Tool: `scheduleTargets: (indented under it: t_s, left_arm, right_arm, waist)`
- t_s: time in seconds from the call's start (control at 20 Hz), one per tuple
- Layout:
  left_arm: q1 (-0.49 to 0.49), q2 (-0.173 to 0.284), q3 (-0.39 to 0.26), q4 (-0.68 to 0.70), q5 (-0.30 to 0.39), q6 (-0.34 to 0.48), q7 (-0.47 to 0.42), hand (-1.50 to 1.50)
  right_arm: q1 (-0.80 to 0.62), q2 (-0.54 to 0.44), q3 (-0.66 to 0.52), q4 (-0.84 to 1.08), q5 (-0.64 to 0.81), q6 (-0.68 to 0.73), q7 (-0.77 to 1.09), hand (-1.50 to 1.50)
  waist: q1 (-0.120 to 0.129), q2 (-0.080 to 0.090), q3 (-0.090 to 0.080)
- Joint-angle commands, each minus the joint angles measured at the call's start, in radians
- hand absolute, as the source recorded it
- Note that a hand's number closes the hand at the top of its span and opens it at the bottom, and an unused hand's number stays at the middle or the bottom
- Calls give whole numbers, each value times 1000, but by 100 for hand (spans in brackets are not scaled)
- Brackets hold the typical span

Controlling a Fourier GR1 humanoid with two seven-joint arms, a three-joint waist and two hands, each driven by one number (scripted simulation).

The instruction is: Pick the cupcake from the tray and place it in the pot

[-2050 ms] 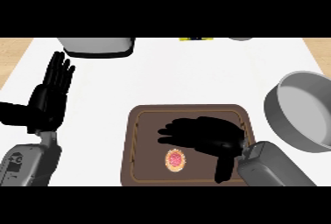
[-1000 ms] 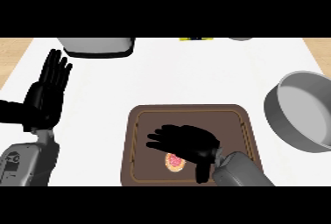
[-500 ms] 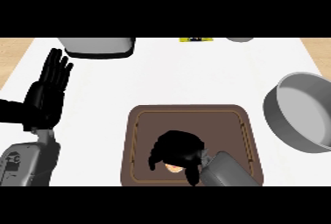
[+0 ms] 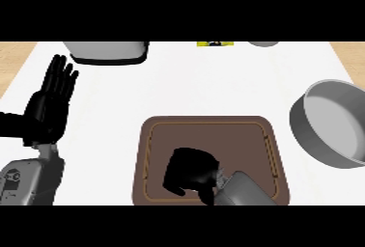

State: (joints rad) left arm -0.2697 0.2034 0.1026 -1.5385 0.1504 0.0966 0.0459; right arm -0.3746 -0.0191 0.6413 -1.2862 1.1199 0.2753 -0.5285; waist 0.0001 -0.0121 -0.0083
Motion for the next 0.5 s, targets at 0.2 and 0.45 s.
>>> scheduleTargets:
  t_s: [0.2,0.45]
  left_arm:
    - [30,18,28,1,-5,2,-8,0]
    - [29,7,24,-15,-19,32,7,0]
  right_arm:
    - [356,-71,80,-334,114,-114,218,150]
    - [659,-185,148,-568,203,-208,353,150]
  waist:
    - [-38,-1,8]
    - [-71,-7,8]
